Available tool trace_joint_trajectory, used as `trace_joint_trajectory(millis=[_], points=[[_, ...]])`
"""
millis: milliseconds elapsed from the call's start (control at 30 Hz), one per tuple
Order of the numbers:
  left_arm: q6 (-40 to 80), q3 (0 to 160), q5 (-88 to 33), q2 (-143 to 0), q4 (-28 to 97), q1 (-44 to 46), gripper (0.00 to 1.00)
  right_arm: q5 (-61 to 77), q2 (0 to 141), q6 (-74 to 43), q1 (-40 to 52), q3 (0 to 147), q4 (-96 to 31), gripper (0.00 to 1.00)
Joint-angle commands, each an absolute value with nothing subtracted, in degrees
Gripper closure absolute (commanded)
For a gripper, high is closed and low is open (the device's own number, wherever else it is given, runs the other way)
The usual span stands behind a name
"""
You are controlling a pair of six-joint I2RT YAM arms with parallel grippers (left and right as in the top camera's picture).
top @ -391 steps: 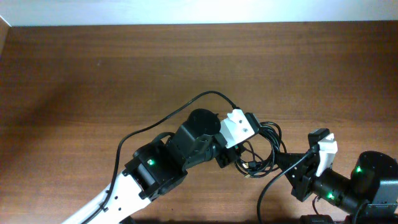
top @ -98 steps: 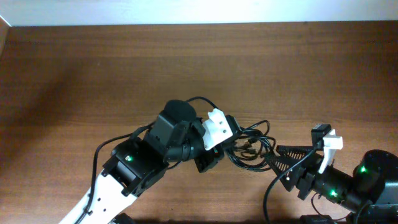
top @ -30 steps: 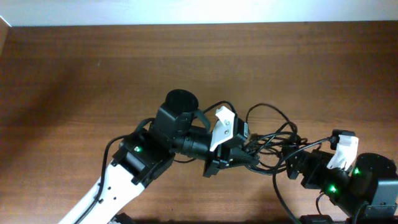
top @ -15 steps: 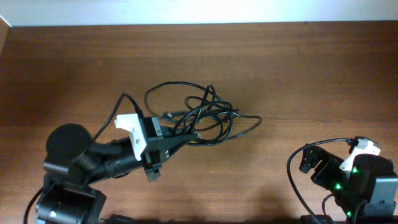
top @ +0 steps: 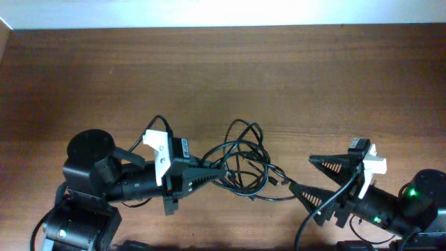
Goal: Untangle cables
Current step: 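Stretch the cables between both grippers, right gripper pulling rightward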
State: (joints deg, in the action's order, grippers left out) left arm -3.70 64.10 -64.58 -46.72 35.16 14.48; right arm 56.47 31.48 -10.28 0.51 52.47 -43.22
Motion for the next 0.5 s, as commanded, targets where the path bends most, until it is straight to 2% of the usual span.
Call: trace_joint_trajectory(millis=[0, 167, 467], points=[[-5.1, 64.9, -68.9, -46.4, 34.6, 14.2, 1.00, 65.1, 31.3, -9.5, 0.4, 52.7, -43.0, 0.14], [-5.1, 64.9, -72.3, -46.4, 34.3, 14.2, 1.00, 68.3, 31.3, -9.5, 0.4, 52.7, -43.0, 0.38], [-5.5, 64.9, -72.7, -47.0, 32.6, 14.2, 1.00, 63.3, 31.3, -9.4, 0.4, 52.7, -42.6, 0.38]])
